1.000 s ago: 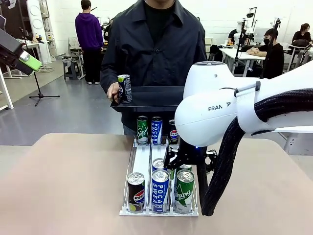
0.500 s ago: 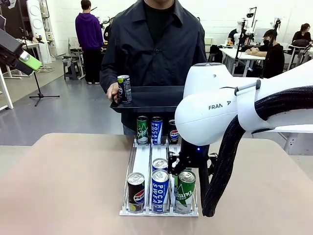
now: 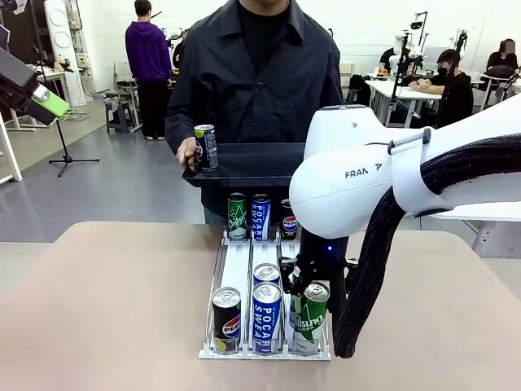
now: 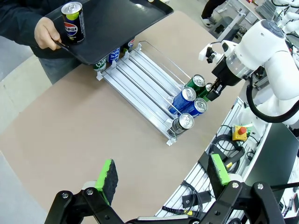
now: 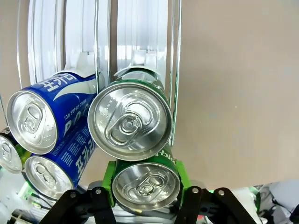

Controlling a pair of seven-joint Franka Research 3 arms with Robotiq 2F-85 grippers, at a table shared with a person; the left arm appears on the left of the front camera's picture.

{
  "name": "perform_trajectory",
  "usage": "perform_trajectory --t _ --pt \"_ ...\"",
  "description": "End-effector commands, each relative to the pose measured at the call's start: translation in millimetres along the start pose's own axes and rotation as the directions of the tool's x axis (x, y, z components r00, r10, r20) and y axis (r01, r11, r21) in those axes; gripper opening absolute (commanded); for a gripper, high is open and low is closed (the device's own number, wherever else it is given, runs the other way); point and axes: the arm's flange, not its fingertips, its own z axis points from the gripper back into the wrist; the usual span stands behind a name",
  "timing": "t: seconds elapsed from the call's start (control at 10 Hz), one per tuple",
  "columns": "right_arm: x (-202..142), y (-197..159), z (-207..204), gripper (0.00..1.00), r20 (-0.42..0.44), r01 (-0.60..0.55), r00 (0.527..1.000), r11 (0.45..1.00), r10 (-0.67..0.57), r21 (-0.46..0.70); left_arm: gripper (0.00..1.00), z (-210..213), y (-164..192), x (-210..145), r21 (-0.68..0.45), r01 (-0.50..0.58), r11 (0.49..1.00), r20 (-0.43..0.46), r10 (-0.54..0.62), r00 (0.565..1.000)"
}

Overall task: Retrieve and hand over the desired beverage to the person.
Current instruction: Pick up another can of the same type that the person held from the Automatic Can Dispenser.

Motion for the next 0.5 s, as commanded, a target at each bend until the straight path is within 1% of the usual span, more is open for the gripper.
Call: perform_trajectory --t 0.0,0.2,0.3,0.4 --pt "3.6 0.9 2.2 0.00 -0.024 -0.015 1.000 1.000 0.015 0.009 1.00 0.3 0.7 0.5 -0.005 0.004 1.000 0.008 -0.004 1.000" --pt "1.5 2.4 4.1 0.00 -0.023 -0.020 1.000 1.000 0.021 0.014 1.00 0.3 0.7 0.5 -0.005 0.004 1.000 0.008 -0.004 1.000" --pt "-5.0 4.0 16.2 0.38 -0.035 -0.024 0.999 0.999 0.025 0.021 1.00 0.3 0.7 0.5 -0.005 0.004 1.000 0.008 -0.004 1.000" --pt "-17.3 6.1 40.7 0.38 -0.006 -0.048 0.999 0.999 0.048 0.016 1.00 0.3 0.7 0.5 -0.005 0.004 1.000 0.008 -0.004 1.000"
